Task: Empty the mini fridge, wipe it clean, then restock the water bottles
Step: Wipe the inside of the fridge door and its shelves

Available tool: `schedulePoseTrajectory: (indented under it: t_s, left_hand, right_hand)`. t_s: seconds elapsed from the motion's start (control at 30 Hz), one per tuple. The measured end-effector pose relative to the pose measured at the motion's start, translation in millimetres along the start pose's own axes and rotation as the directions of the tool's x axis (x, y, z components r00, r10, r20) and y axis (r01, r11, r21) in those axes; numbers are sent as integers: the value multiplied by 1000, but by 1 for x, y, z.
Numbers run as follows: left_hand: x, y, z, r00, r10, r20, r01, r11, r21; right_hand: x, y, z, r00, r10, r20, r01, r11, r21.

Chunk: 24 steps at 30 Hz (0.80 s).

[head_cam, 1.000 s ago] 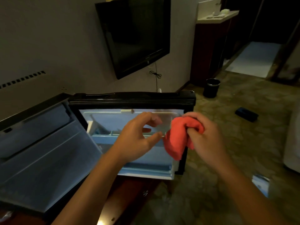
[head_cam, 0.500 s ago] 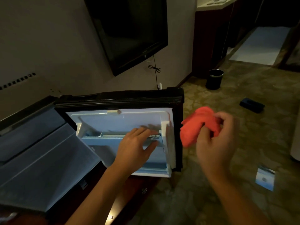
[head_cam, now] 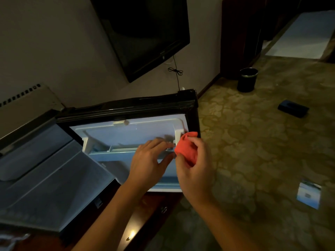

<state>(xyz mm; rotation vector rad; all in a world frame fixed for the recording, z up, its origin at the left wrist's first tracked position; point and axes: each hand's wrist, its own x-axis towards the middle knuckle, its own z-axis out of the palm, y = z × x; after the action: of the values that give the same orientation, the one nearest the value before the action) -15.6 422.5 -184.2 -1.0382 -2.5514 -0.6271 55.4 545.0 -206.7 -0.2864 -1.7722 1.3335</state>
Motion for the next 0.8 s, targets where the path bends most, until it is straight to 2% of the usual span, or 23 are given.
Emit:
schedulePoseTrajectory:
  t_s: [0.1,0.33,0.47,0.6,0.7,0.8]
  left_hand:
    - [2,1,0,1000,0,-22,0,1000,-1]
    - [2,1,2,999,9,-31,-10,1000,-7]
    - [2,-1,2,999,29,-30,-29,999,-17]
    - [2,-1,1,999,34,-28,-35,999,-18]
    - [3,-1,0,999,45,-12,-45,999,-18]
    - [5,-4,0,999,48,21,-48,999,0]
  right_hand:
    - [-5,15,2,999,36,7,-36,999,17]
    - [-32,57,-4,958,272,86,-271,962,-30]
    - [-28,54,-5,940,333,76,-331,943,-43]
    - [-9,32,-5,960,281,13,-281,960,-10]
    - [16,6,-3,991,137,-2,-137,990,41]
    - [33,-5,0,999,31,-13,-31,1000,3]
